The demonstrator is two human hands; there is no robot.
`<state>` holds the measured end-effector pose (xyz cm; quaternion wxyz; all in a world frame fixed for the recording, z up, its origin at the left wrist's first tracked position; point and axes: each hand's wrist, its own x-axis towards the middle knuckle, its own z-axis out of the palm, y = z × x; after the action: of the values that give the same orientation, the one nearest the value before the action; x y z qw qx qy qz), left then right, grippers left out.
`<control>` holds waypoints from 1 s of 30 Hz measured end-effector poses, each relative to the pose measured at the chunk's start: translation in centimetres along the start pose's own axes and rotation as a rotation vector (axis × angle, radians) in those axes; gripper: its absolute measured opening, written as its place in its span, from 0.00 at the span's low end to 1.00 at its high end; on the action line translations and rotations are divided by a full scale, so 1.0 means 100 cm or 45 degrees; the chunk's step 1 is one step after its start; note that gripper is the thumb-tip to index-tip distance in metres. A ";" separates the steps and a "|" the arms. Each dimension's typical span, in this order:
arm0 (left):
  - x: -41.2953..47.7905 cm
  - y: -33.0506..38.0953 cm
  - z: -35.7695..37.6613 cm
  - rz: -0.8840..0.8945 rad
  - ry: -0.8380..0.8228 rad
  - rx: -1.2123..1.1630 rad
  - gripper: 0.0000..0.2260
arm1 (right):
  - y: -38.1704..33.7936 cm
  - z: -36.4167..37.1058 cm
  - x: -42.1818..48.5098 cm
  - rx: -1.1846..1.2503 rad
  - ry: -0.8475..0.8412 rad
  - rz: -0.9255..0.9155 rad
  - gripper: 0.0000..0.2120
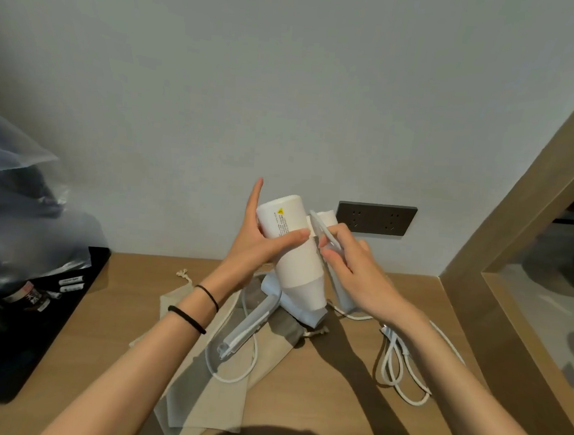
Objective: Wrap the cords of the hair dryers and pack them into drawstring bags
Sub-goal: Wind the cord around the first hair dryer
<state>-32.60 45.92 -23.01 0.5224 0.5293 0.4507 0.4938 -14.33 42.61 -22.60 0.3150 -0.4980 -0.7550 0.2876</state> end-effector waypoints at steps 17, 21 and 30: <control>0.004 0.024 -0.011 0.081 -0.106 0.283 0.14 | -0.004 -0.047 0.032 -0.505 -0.173 -0.212 0.03; 0.009 0.020 -0.005 -0.007 0.256 0.086 0.14 | -0.012 -0.034 0.020 -0.362 -0.113 -0.126 0.11; 0.012 0.028 0.003 -0.173 0.398 -0.245 0.19 | -0.012 0.017 -0.002 -0.065 -0.184 -0.108 0.12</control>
<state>-32.24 46.97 -20.12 0.5263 0.3622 0.5118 0.5743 -16.33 41.83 -22.81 0.2587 -0.4513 -0.8034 0.2898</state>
